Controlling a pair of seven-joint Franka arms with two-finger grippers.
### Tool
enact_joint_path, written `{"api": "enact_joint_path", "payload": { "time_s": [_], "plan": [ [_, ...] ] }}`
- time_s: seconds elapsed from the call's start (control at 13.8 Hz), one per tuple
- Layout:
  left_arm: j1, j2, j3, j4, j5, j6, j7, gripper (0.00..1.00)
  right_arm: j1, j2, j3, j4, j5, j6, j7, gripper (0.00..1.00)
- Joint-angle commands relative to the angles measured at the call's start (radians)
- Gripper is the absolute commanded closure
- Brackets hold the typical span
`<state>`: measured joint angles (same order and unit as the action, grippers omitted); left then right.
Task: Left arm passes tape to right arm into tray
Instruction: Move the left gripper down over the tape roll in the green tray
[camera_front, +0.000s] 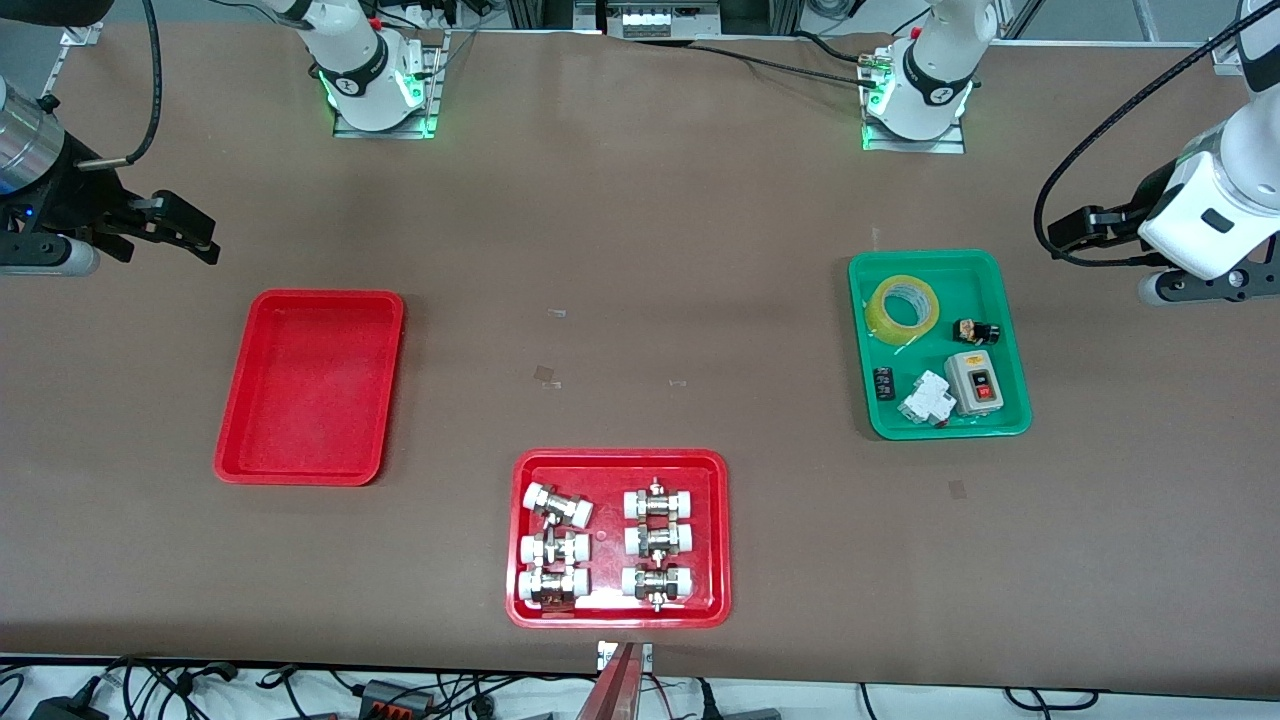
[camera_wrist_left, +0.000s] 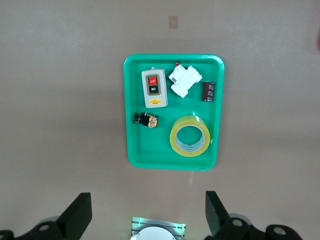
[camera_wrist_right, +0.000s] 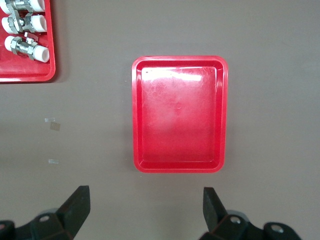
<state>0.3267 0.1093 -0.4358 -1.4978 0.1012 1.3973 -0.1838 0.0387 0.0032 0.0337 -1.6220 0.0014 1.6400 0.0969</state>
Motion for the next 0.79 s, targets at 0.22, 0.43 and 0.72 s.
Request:
{"api": "enact_joint_path", "payload": {
  "time_s": [0.22, 0.43, 0.72],
  "plan": [
    [-0.001, 0.0, -0.027, 0.024, 0.018, -0.011, 0.007, 0.0, 0.006, 0.008, -0.001, 0.025, -0.031, -0.022, -0.002, 0.0],
    [-0.005, 0.036, -0.027, 0.018, 0.017, -0.017, 0.023, 0.0, 0.009, 0.006, -0.001, 0.022, -0.031, -0.025, 0.014, 0.0],
    [0.008, 0.194, -0.026, -0.028, 0.018, 0.043, 0.015, 0.0, 0.009, 0.006, -0.001, 0.019, -0.031, -0.028, 0.015, 0.0]
  ]
}}
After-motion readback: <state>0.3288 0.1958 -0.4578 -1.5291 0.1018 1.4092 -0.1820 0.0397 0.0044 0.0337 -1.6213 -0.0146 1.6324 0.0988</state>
